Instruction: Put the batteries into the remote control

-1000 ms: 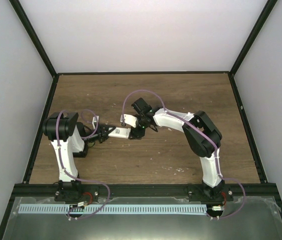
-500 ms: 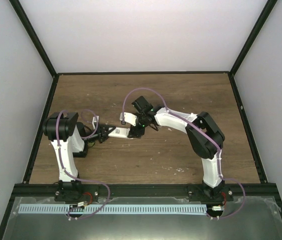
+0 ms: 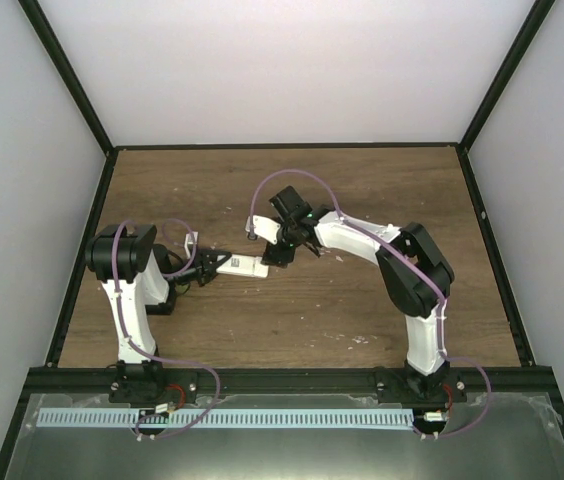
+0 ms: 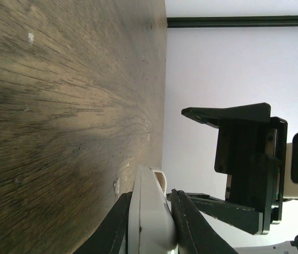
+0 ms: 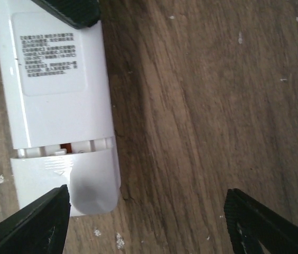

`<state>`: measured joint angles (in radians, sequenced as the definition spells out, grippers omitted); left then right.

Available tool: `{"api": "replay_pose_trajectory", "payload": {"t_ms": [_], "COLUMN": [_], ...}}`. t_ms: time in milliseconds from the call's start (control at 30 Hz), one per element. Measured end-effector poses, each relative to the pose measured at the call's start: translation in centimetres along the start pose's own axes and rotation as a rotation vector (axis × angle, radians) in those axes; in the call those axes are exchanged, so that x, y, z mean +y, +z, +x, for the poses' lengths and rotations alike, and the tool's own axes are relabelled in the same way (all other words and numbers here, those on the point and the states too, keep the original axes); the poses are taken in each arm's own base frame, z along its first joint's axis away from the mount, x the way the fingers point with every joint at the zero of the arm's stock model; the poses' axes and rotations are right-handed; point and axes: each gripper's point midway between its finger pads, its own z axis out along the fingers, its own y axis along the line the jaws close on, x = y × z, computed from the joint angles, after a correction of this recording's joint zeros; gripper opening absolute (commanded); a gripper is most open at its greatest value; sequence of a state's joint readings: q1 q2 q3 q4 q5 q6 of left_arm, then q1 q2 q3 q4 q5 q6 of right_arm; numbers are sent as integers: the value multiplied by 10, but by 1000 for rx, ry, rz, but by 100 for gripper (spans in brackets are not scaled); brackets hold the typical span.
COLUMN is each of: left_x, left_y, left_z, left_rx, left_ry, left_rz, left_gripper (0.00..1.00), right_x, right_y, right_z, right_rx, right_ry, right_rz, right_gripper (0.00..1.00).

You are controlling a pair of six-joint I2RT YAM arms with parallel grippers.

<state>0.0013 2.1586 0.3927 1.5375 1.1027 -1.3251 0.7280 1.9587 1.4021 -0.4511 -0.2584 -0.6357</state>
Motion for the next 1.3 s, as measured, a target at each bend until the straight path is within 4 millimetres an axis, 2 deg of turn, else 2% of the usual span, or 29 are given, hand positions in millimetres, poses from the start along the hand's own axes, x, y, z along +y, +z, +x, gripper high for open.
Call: {"api": "replay_pose_trajectory", "payload": {"t_ms": [833, 1300], "left_x": [0, 0], "left_y": [-1, -2], "left_z": [-3, -6], "left_rx": [-13, -22], "left_ry": [2, 5], "left_rz": [-1, 0], "left_gripper": [0, 0], "right_x": [-9, -14], "right_y": [20, 23], "right_z": [-3, -1], "right_rx": [-7, -5], "right_ry": [29, 43], "right_rz": [6, 25], "right_gripper": [75, 75]}}
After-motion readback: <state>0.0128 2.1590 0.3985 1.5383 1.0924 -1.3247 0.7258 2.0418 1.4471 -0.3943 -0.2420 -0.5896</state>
